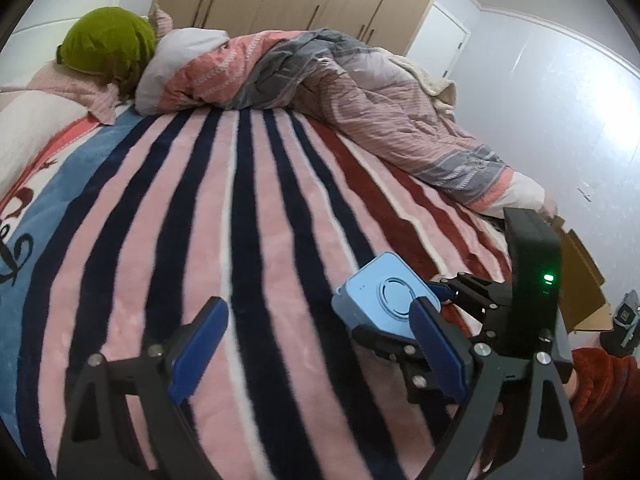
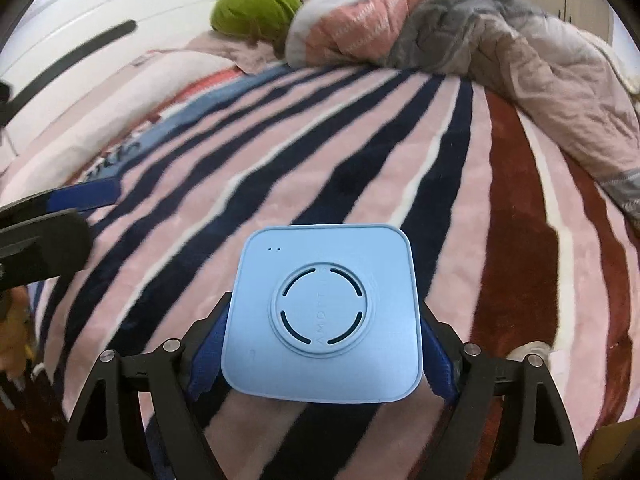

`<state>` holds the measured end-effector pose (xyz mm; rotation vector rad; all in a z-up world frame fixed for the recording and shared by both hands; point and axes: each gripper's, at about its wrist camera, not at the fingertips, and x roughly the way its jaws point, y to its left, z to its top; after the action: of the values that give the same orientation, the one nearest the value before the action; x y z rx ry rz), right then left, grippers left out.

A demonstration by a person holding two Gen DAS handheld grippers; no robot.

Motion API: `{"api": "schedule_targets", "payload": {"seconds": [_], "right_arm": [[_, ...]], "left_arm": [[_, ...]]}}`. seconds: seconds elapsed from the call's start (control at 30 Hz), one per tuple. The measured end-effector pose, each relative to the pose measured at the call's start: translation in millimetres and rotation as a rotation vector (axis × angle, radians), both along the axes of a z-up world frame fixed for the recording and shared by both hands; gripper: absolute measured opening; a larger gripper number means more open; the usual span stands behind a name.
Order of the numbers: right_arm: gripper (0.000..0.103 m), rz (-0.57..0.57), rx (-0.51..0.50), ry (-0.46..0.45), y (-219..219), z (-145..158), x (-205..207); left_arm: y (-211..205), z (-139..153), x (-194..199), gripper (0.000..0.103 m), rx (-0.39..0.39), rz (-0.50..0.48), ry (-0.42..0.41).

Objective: Organize rigid objects
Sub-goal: 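Grasp the light-blue square case with the right gripper, then lower the blue case into the cardboard box and release it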

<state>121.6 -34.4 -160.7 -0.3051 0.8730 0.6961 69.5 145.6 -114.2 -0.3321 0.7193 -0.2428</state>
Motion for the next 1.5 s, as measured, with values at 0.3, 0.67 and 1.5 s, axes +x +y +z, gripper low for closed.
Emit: {"api": "schedule_targets", "payload": {"seconds": [0.3,0.67,1.5], "right_arm": [[0.080,0.124,0.163,-0.087,-33,78,-58],[0.080,0.066,0.241,-0.202,-134,152,-92],[0.087,-0.206,0.075,-0.181,-320,149,-51]], "left_arm": [[-54,55,-7,0.089,-0.066,-0.169,-0.093],[-171,131,-8,0.050,-0.042,-0.342,-0.206],[-353,136,56,0.075,0.055,-0.517,-0.134]]}}
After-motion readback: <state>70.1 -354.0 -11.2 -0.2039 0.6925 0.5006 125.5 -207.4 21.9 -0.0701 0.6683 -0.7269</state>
